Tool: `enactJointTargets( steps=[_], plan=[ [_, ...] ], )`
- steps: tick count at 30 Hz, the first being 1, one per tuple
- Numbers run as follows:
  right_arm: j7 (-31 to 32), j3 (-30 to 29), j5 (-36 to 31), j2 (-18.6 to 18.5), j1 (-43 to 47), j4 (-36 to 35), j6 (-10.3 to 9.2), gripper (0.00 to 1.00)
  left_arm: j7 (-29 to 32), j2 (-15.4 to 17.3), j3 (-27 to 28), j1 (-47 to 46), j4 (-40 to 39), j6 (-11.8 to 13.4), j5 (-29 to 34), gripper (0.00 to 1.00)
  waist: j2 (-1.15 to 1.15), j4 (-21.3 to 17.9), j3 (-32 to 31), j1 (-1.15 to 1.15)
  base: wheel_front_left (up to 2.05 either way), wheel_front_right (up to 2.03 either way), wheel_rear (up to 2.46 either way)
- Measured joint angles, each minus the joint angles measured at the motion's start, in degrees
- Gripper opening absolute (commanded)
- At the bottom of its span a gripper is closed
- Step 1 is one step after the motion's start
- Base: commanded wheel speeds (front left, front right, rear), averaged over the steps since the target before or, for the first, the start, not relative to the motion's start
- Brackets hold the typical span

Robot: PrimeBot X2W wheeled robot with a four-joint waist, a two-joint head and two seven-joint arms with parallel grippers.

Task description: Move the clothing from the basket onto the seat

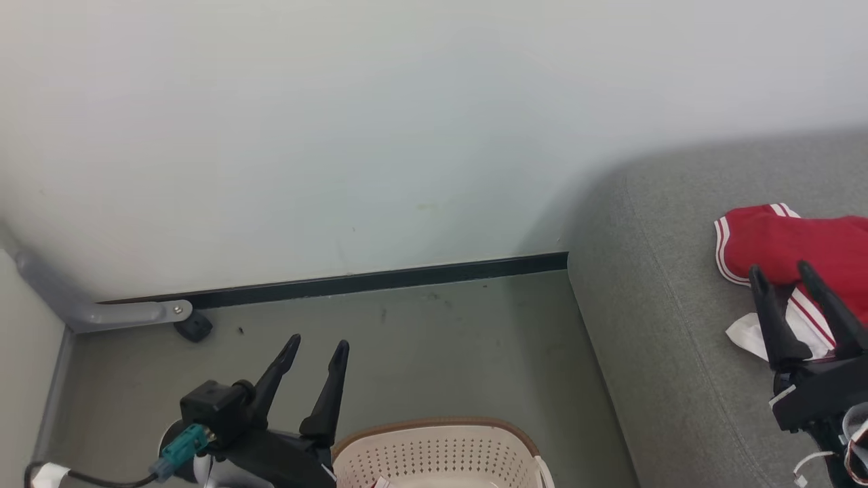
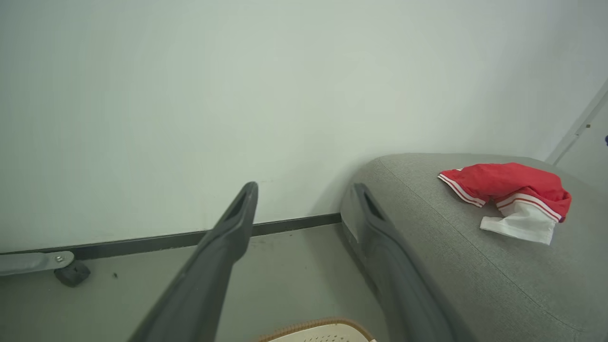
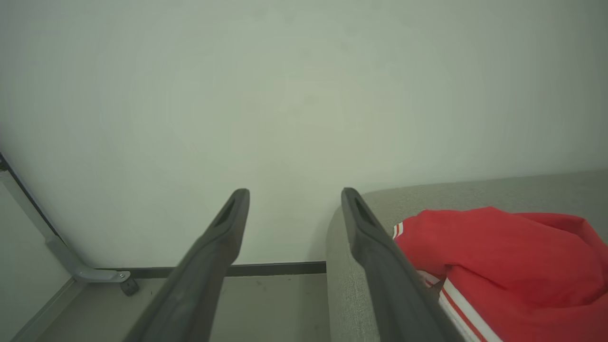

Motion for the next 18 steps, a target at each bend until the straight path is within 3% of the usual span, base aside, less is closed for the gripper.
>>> enactJointTargets(
  steps=[7,18],
  plan=[
    [0.00,-3.23,-0.19,3.24,6.14,-2.50,-1.52,1.00,0.00,0.41,4.08,4.49,-1.24,1.68,-0.02,1.00,0.01,1.23,-1.60,0.00,0.00,0.00,0.00],
    [0.00,-4.09,-5.17,8.36,10.44,-5.73,-1.92,1.00,0.00,1.48,8.78,9.30,-4.22,2.46,0.49,1.00,0.00,2.26,-2.00,0.00,0.00,0.00,0.00]
  ],
)
